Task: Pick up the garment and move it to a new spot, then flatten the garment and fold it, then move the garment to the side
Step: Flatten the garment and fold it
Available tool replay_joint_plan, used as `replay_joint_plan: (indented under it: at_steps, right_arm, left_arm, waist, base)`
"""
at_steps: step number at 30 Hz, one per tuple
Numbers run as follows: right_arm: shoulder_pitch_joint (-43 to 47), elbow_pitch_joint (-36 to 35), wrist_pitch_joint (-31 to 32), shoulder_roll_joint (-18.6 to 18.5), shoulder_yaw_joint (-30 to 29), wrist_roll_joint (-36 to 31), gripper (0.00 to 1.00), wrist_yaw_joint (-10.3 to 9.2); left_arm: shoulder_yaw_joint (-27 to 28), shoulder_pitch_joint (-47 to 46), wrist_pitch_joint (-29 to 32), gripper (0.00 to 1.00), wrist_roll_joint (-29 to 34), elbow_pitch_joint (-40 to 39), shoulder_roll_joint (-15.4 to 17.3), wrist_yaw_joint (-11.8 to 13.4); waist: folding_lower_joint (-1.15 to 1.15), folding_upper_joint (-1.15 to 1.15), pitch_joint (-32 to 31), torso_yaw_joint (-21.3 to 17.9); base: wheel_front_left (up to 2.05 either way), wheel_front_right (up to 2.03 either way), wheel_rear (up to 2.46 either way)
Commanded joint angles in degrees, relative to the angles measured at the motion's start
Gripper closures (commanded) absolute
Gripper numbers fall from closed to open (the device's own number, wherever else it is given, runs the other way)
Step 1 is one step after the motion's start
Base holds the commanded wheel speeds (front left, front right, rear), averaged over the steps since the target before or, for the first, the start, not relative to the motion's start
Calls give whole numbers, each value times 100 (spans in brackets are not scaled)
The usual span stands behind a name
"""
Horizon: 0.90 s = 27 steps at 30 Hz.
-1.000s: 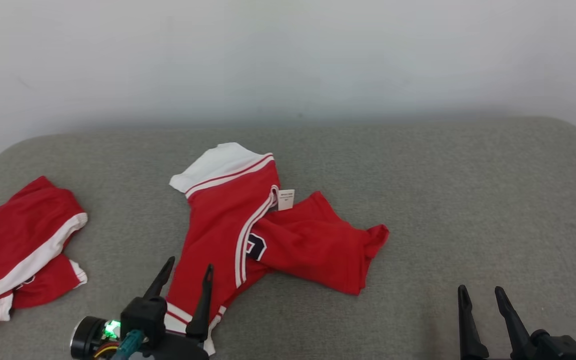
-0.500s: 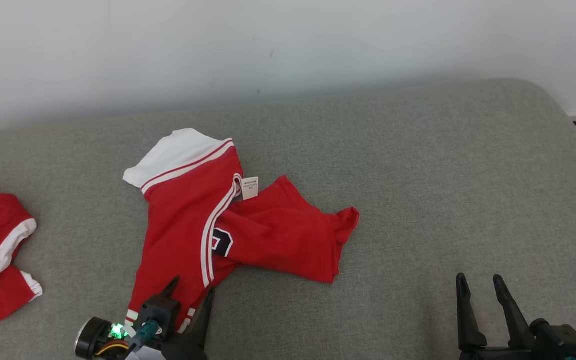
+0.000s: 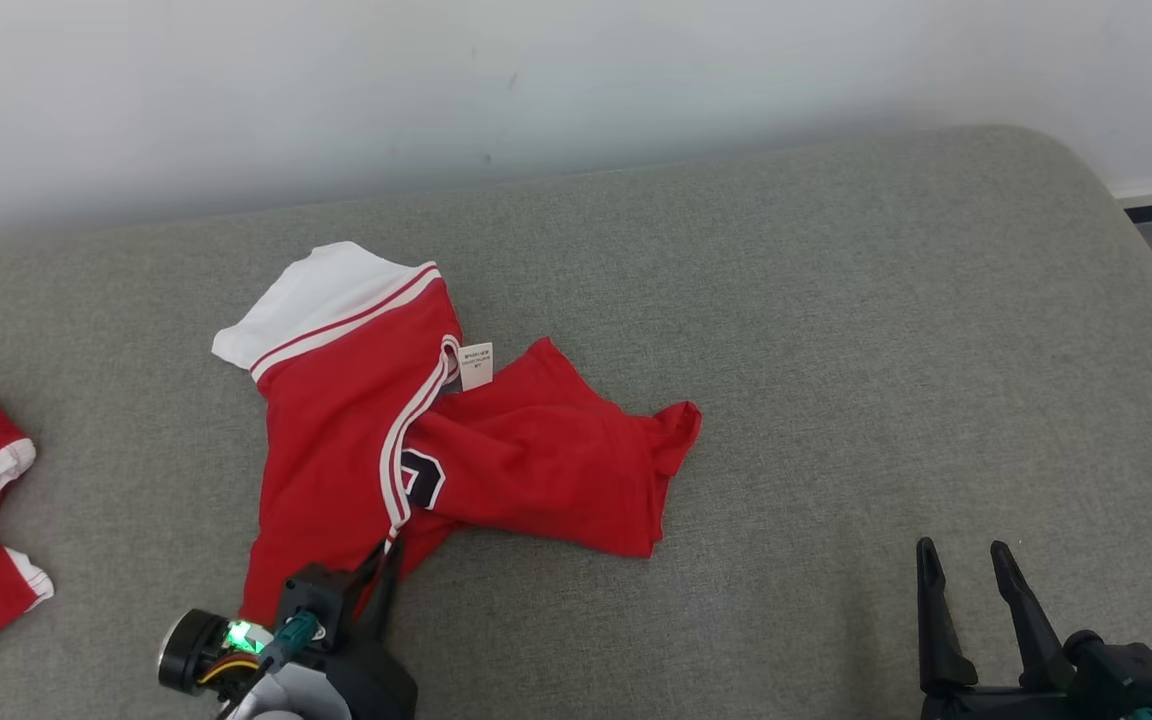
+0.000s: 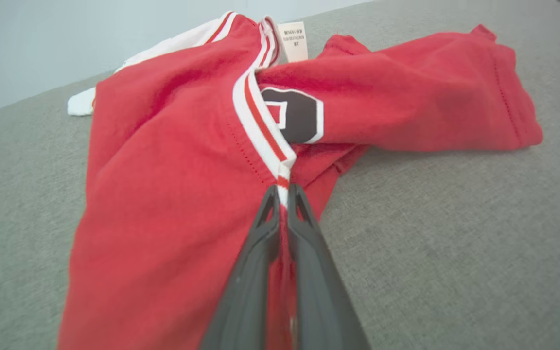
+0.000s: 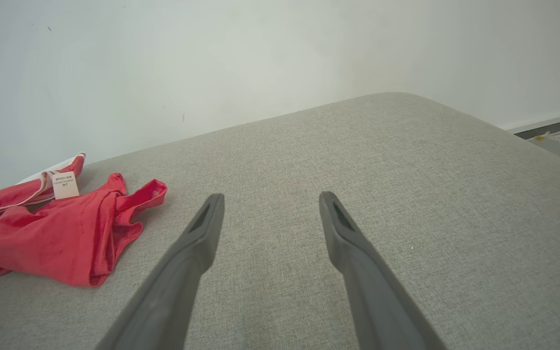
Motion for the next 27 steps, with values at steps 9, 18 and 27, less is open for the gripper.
replay_joint_plan:
  at_steps: [9, 18, 27]
  right_arm:
    - [75, 33, -2, -9, -99, 51, 0, 21]
    - [67, 51, -2, -9, -106, 55, 0, 21]
    - [85, 77, -2, -9, -116, -14, 0, 21]
  left_arm:
    - [-107, -269, -85, 100, -260, -878, -334, -133]
    - [455, -419, 237, 100, -543, -2055, 56, 164]
    - [1259, 659, 201, 100, -987, -2336, 543, 607]
  waist:
    - [-1, -1, -134, 278]
    - [-1, -1, -183, 504]
    - [-1, -1, -155, 476]
  base:
    - [0, 0, 0]
    - [0, 0, 0]
    - [0, 0, 0]
